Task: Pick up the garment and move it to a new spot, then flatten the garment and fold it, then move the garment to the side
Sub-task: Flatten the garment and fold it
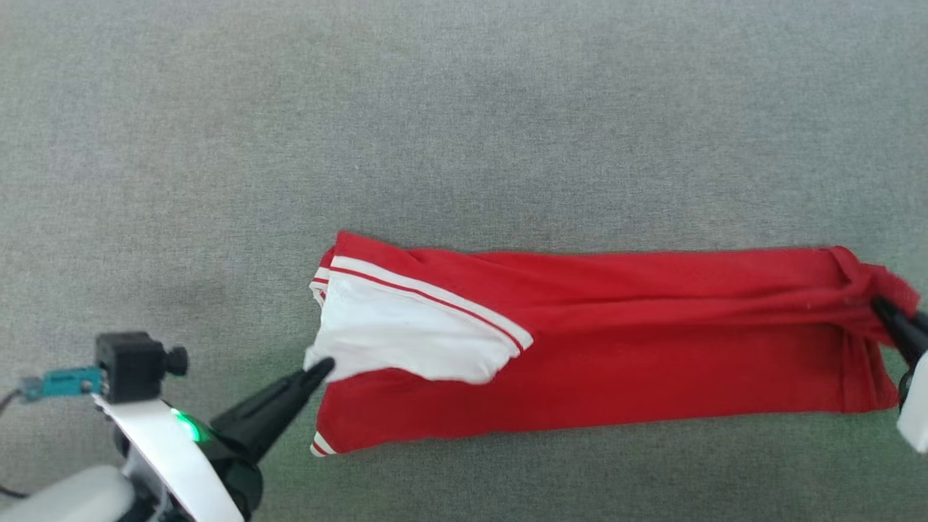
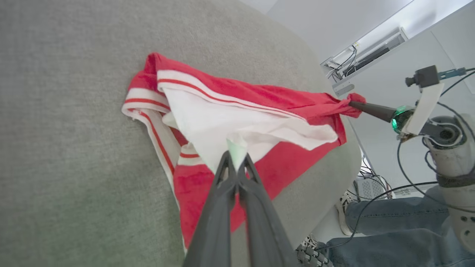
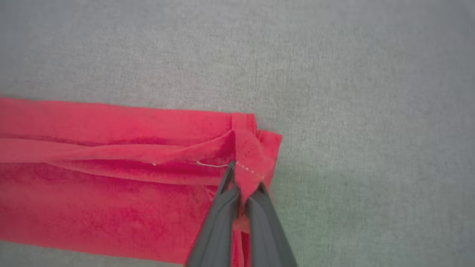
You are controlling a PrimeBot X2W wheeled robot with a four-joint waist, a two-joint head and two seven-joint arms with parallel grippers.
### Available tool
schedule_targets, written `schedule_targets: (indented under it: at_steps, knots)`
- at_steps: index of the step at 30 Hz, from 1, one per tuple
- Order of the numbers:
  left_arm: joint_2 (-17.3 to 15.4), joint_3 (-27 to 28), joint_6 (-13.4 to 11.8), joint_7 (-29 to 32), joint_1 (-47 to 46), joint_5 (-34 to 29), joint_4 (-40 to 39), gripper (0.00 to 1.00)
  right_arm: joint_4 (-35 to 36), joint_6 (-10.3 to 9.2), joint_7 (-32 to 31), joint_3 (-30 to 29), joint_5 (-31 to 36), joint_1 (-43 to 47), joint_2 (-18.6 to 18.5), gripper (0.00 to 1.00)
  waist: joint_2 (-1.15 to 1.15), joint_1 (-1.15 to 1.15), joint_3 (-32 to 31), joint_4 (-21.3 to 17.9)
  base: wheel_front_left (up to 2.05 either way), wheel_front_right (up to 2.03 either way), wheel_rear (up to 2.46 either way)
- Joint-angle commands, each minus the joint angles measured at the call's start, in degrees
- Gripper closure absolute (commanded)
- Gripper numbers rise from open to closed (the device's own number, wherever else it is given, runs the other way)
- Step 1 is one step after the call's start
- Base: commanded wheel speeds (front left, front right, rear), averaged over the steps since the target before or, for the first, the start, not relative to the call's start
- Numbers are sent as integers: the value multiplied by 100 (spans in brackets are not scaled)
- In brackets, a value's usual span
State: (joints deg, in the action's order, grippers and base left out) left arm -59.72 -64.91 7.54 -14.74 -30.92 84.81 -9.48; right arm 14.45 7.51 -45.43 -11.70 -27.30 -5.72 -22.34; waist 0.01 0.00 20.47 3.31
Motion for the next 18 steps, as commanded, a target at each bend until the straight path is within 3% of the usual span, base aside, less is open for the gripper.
schedule_targets:
  at_steps: [1, 10, 13, 14, 15, 16, 17, 18]
  knots:
    - [123, 76, -15, -41, 172, -87, 24, 100, 60, -5, -35, -65, 30, 147, 108, 100, -1, 0, 45, 10, 0, 0, 0]
    - [892, 121, -15, -50, 325, -129, 724, 100, -580, -5, 188, 152, 102, -55, 300, 100, -1, 0, 197, -47, 0, 0, 0]
    - [928, 134, -15, -50, 275, -165, 867, 100, -721, -5, 249, 242, 111, -132, 295, 100, -1, 0, 210, -68, 0, 0, 0]
    - [956, 142, -15, -51, 268, -216, 943, 100, -767, -5, 284, 288, 110, -168, 290, 81, -1, 0, 208, -73, 0, 0, 0]
    - [997, 163, -15, -51, 262, -240, 1007, 84, -799, -5, 324, 321, 87, -199, 286, 53, -1, 0, 203, -78, 0, 0, 0]
    - [1025, 162, -15, -50, 271, -263, 1048, 68, -811, -5, 337, 334, 66, -207, 272, 0, -1, 0, 192, -81, 0, 0, 0]
    - [1031, 196, -15, -52, 280, -292, 1090, 54, -792, -5, 342, 343, 56, -187, 232, 0, -1, 0, 178, -77, 0, 0, 0]
    - [1035, 302, -15, -52, 297, -313, 1127, 18, -753, -5, 318, 336, 24, -165, 211, 0, -1, 0, 161, -69, 0, 0, 0]
